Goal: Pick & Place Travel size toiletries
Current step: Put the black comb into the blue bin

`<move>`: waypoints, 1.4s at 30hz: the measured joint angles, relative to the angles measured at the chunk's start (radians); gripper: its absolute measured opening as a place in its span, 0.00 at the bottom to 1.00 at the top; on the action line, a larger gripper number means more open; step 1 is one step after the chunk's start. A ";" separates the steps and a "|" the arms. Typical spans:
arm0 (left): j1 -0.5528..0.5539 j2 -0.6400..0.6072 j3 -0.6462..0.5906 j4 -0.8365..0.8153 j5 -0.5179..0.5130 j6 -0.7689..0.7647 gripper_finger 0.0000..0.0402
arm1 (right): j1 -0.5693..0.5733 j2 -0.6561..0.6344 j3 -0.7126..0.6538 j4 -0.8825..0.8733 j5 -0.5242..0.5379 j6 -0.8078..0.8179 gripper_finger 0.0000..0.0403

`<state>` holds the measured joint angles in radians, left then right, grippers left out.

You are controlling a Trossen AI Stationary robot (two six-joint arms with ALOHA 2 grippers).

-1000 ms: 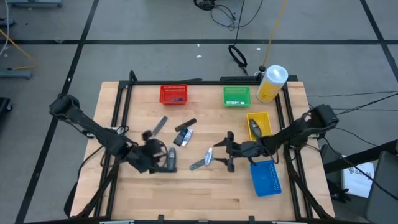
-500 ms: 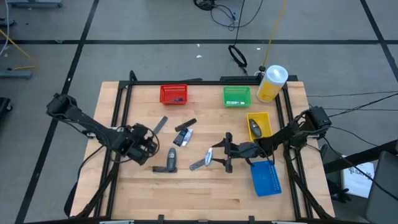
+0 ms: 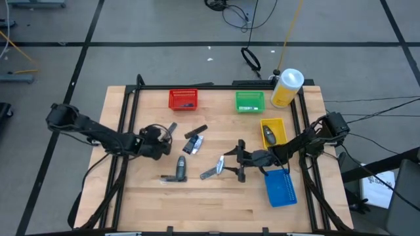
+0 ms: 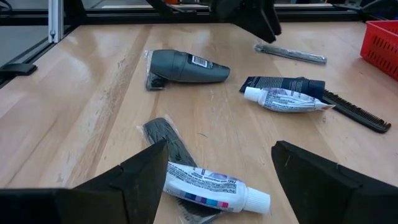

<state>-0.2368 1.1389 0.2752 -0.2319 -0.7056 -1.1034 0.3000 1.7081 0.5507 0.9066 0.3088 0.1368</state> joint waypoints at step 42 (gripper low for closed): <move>0.077 0.237 0.044 0.237 0.095 0.417 0.01 | 0.000 0.000 0.001 -0.007 0.001 0.001 0.69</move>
<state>-0.1600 1.3754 0.3189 0.0048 -0.6103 -0.6862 0.3000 1.7081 0.5514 0.8997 0.3100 0.1382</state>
